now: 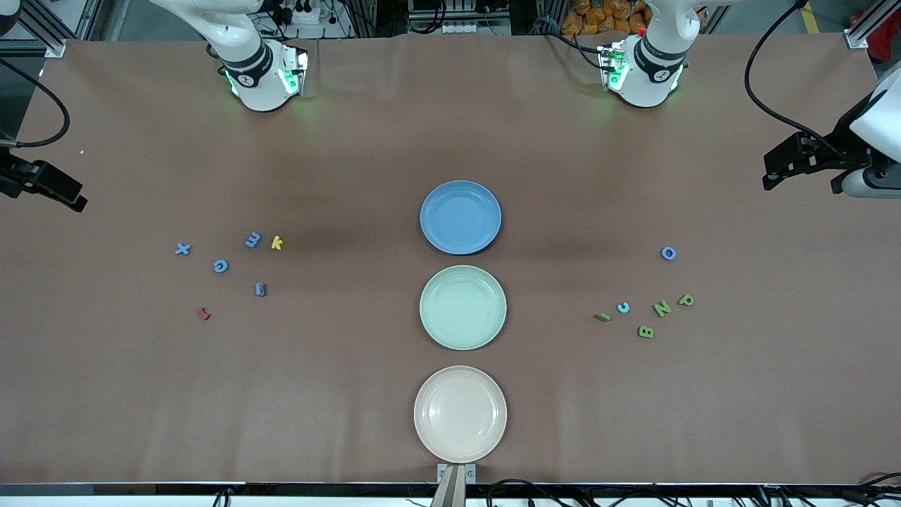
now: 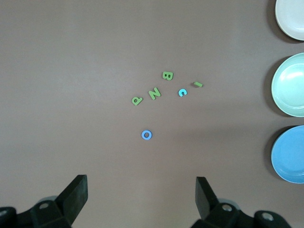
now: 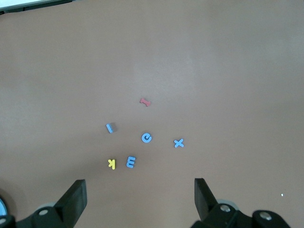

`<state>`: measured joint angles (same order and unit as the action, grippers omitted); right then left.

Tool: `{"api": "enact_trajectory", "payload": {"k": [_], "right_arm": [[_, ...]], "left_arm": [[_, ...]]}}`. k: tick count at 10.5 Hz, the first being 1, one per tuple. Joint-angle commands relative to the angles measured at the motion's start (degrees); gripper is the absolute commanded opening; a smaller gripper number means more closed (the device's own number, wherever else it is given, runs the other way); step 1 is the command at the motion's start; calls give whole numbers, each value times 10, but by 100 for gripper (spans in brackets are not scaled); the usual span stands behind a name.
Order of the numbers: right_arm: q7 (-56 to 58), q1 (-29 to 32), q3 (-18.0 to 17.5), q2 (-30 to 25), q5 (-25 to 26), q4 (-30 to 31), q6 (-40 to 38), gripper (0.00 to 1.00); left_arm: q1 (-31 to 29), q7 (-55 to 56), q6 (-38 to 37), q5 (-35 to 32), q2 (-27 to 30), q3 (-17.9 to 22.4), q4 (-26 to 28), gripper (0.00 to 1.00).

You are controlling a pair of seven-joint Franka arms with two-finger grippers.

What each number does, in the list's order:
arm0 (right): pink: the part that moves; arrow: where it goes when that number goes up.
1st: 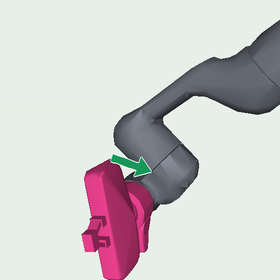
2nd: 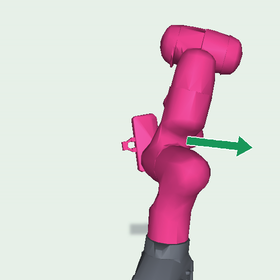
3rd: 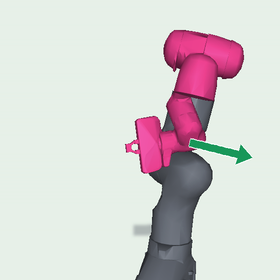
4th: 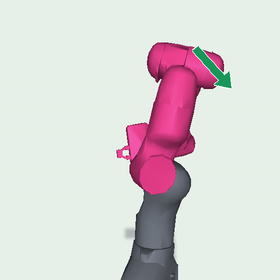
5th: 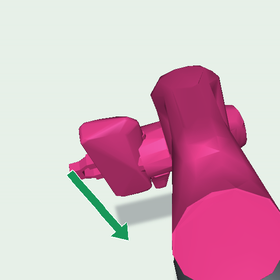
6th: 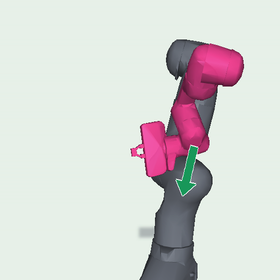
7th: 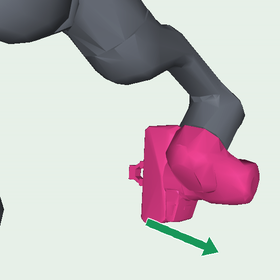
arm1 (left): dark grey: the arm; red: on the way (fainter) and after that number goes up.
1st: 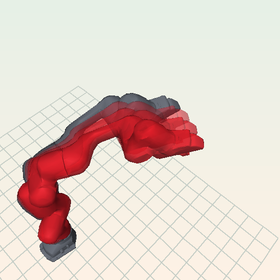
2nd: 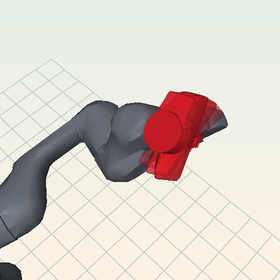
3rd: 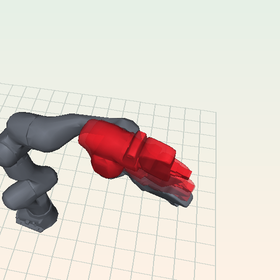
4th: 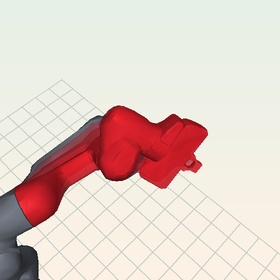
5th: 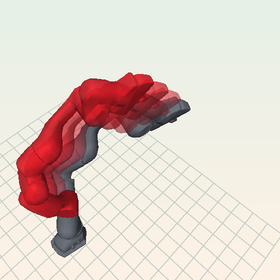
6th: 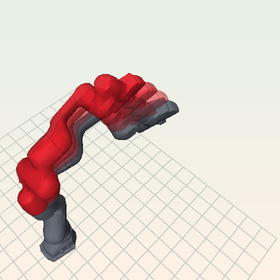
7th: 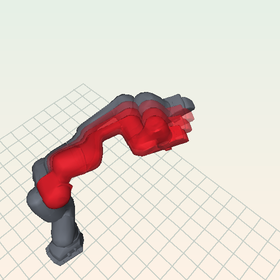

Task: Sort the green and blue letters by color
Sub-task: 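Reach both grippers down to the blue X and a green letter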

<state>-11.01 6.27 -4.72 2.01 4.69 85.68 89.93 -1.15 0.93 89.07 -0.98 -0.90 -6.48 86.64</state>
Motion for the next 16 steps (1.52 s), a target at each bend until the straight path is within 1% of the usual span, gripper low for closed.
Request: {"api": "enact_trajectory", "payload": {"k": [1,4,5,6,9,10,12,14,16], "right_arm": [[2,-2,1,-4,-26,5,4,100],[3,-2,-1,-3,-26,7,4,100],[3,-1,-1,5,-28,9,9,100],[2,-2,-2,12,-28,13,22,100],[-6,6,-3,16,-51,97,92,100],[-6,12,-3,16,-52,133,121,100],[-3,25,-4,18,-52,215,200,100],[6,38,-4,26,-52,278,276,100],[28,76,-3,47,-52,331,347,100]], "left_arm": [[1,-2,1,2,4,1,-5,100],[5,-1,1,8,-4,0,-3,100],[8,-2,4,7,-21,0,-3,100],[18,-2,26,3,-43,-1,-3,100],[30,-13,68,5,-104,-3,-4,100],[38,-13,83,4,-123,-4,-4,100],[40,-24,104,5,-164,-5,-5,100],[59,-29,137,3,-207,-4,-5,100],[74,-49,183,3,-251,-4,-5,100]]}}
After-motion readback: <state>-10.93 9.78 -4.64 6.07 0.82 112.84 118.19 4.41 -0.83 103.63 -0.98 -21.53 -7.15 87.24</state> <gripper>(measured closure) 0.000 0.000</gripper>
